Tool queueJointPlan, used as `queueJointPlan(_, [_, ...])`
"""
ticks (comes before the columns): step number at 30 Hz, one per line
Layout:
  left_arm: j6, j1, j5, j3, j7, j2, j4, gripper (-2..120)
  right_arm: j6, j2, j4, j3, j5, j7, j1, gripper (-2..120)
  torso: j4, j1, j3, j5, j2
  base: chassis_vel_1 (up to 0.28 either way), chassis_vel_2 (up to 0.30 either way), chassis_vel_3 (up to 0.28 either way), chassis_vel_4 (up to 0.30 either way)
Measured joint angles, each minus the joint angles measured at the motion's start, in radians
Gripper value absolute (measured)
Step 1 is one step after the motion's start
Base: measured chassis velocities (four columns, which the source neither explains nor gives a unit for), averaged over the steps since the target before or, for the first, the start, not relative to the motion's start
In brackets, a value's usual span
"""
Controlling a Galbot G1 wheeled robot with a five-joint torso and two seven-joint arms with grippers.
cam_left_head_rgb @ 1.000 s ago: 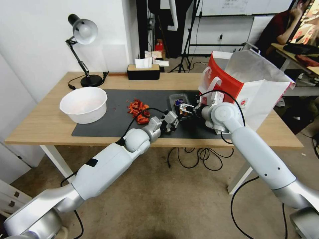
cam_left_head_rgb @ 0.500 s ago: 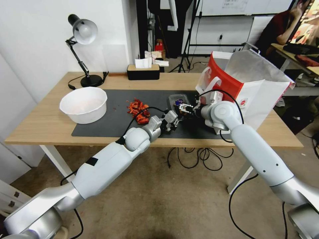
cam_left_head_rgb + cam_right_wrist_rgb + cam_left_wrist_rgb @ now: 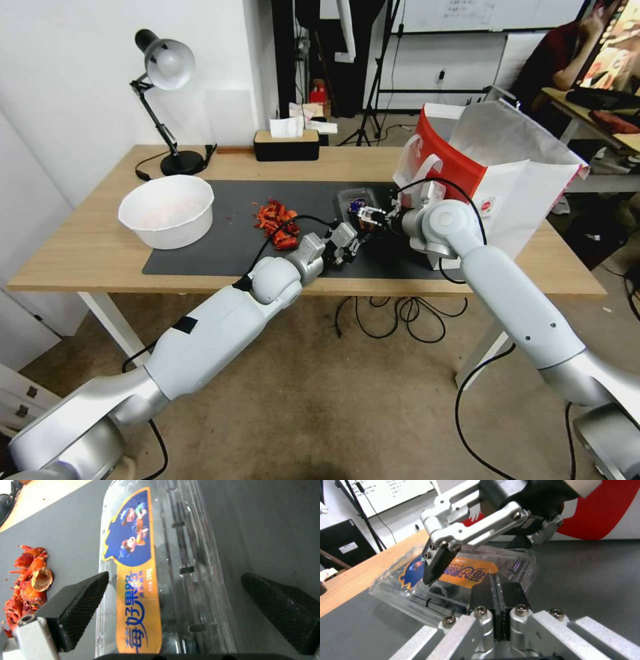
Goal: Close the disposable takeout box, then place it into the delivery bag.
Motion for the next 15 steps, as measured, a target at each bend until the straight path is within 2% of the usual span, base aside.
queueJointPlan(15, [0.0,-0.01,-0.003,0.006,0.001,0.0,-0.002,0,-0.011,-0.004,0.031,-0.003,0.031,0.006,-0.006,100,0.0004,0.0,0.001,0.0006,0.0,0.0,0.0,0.0,0.0])
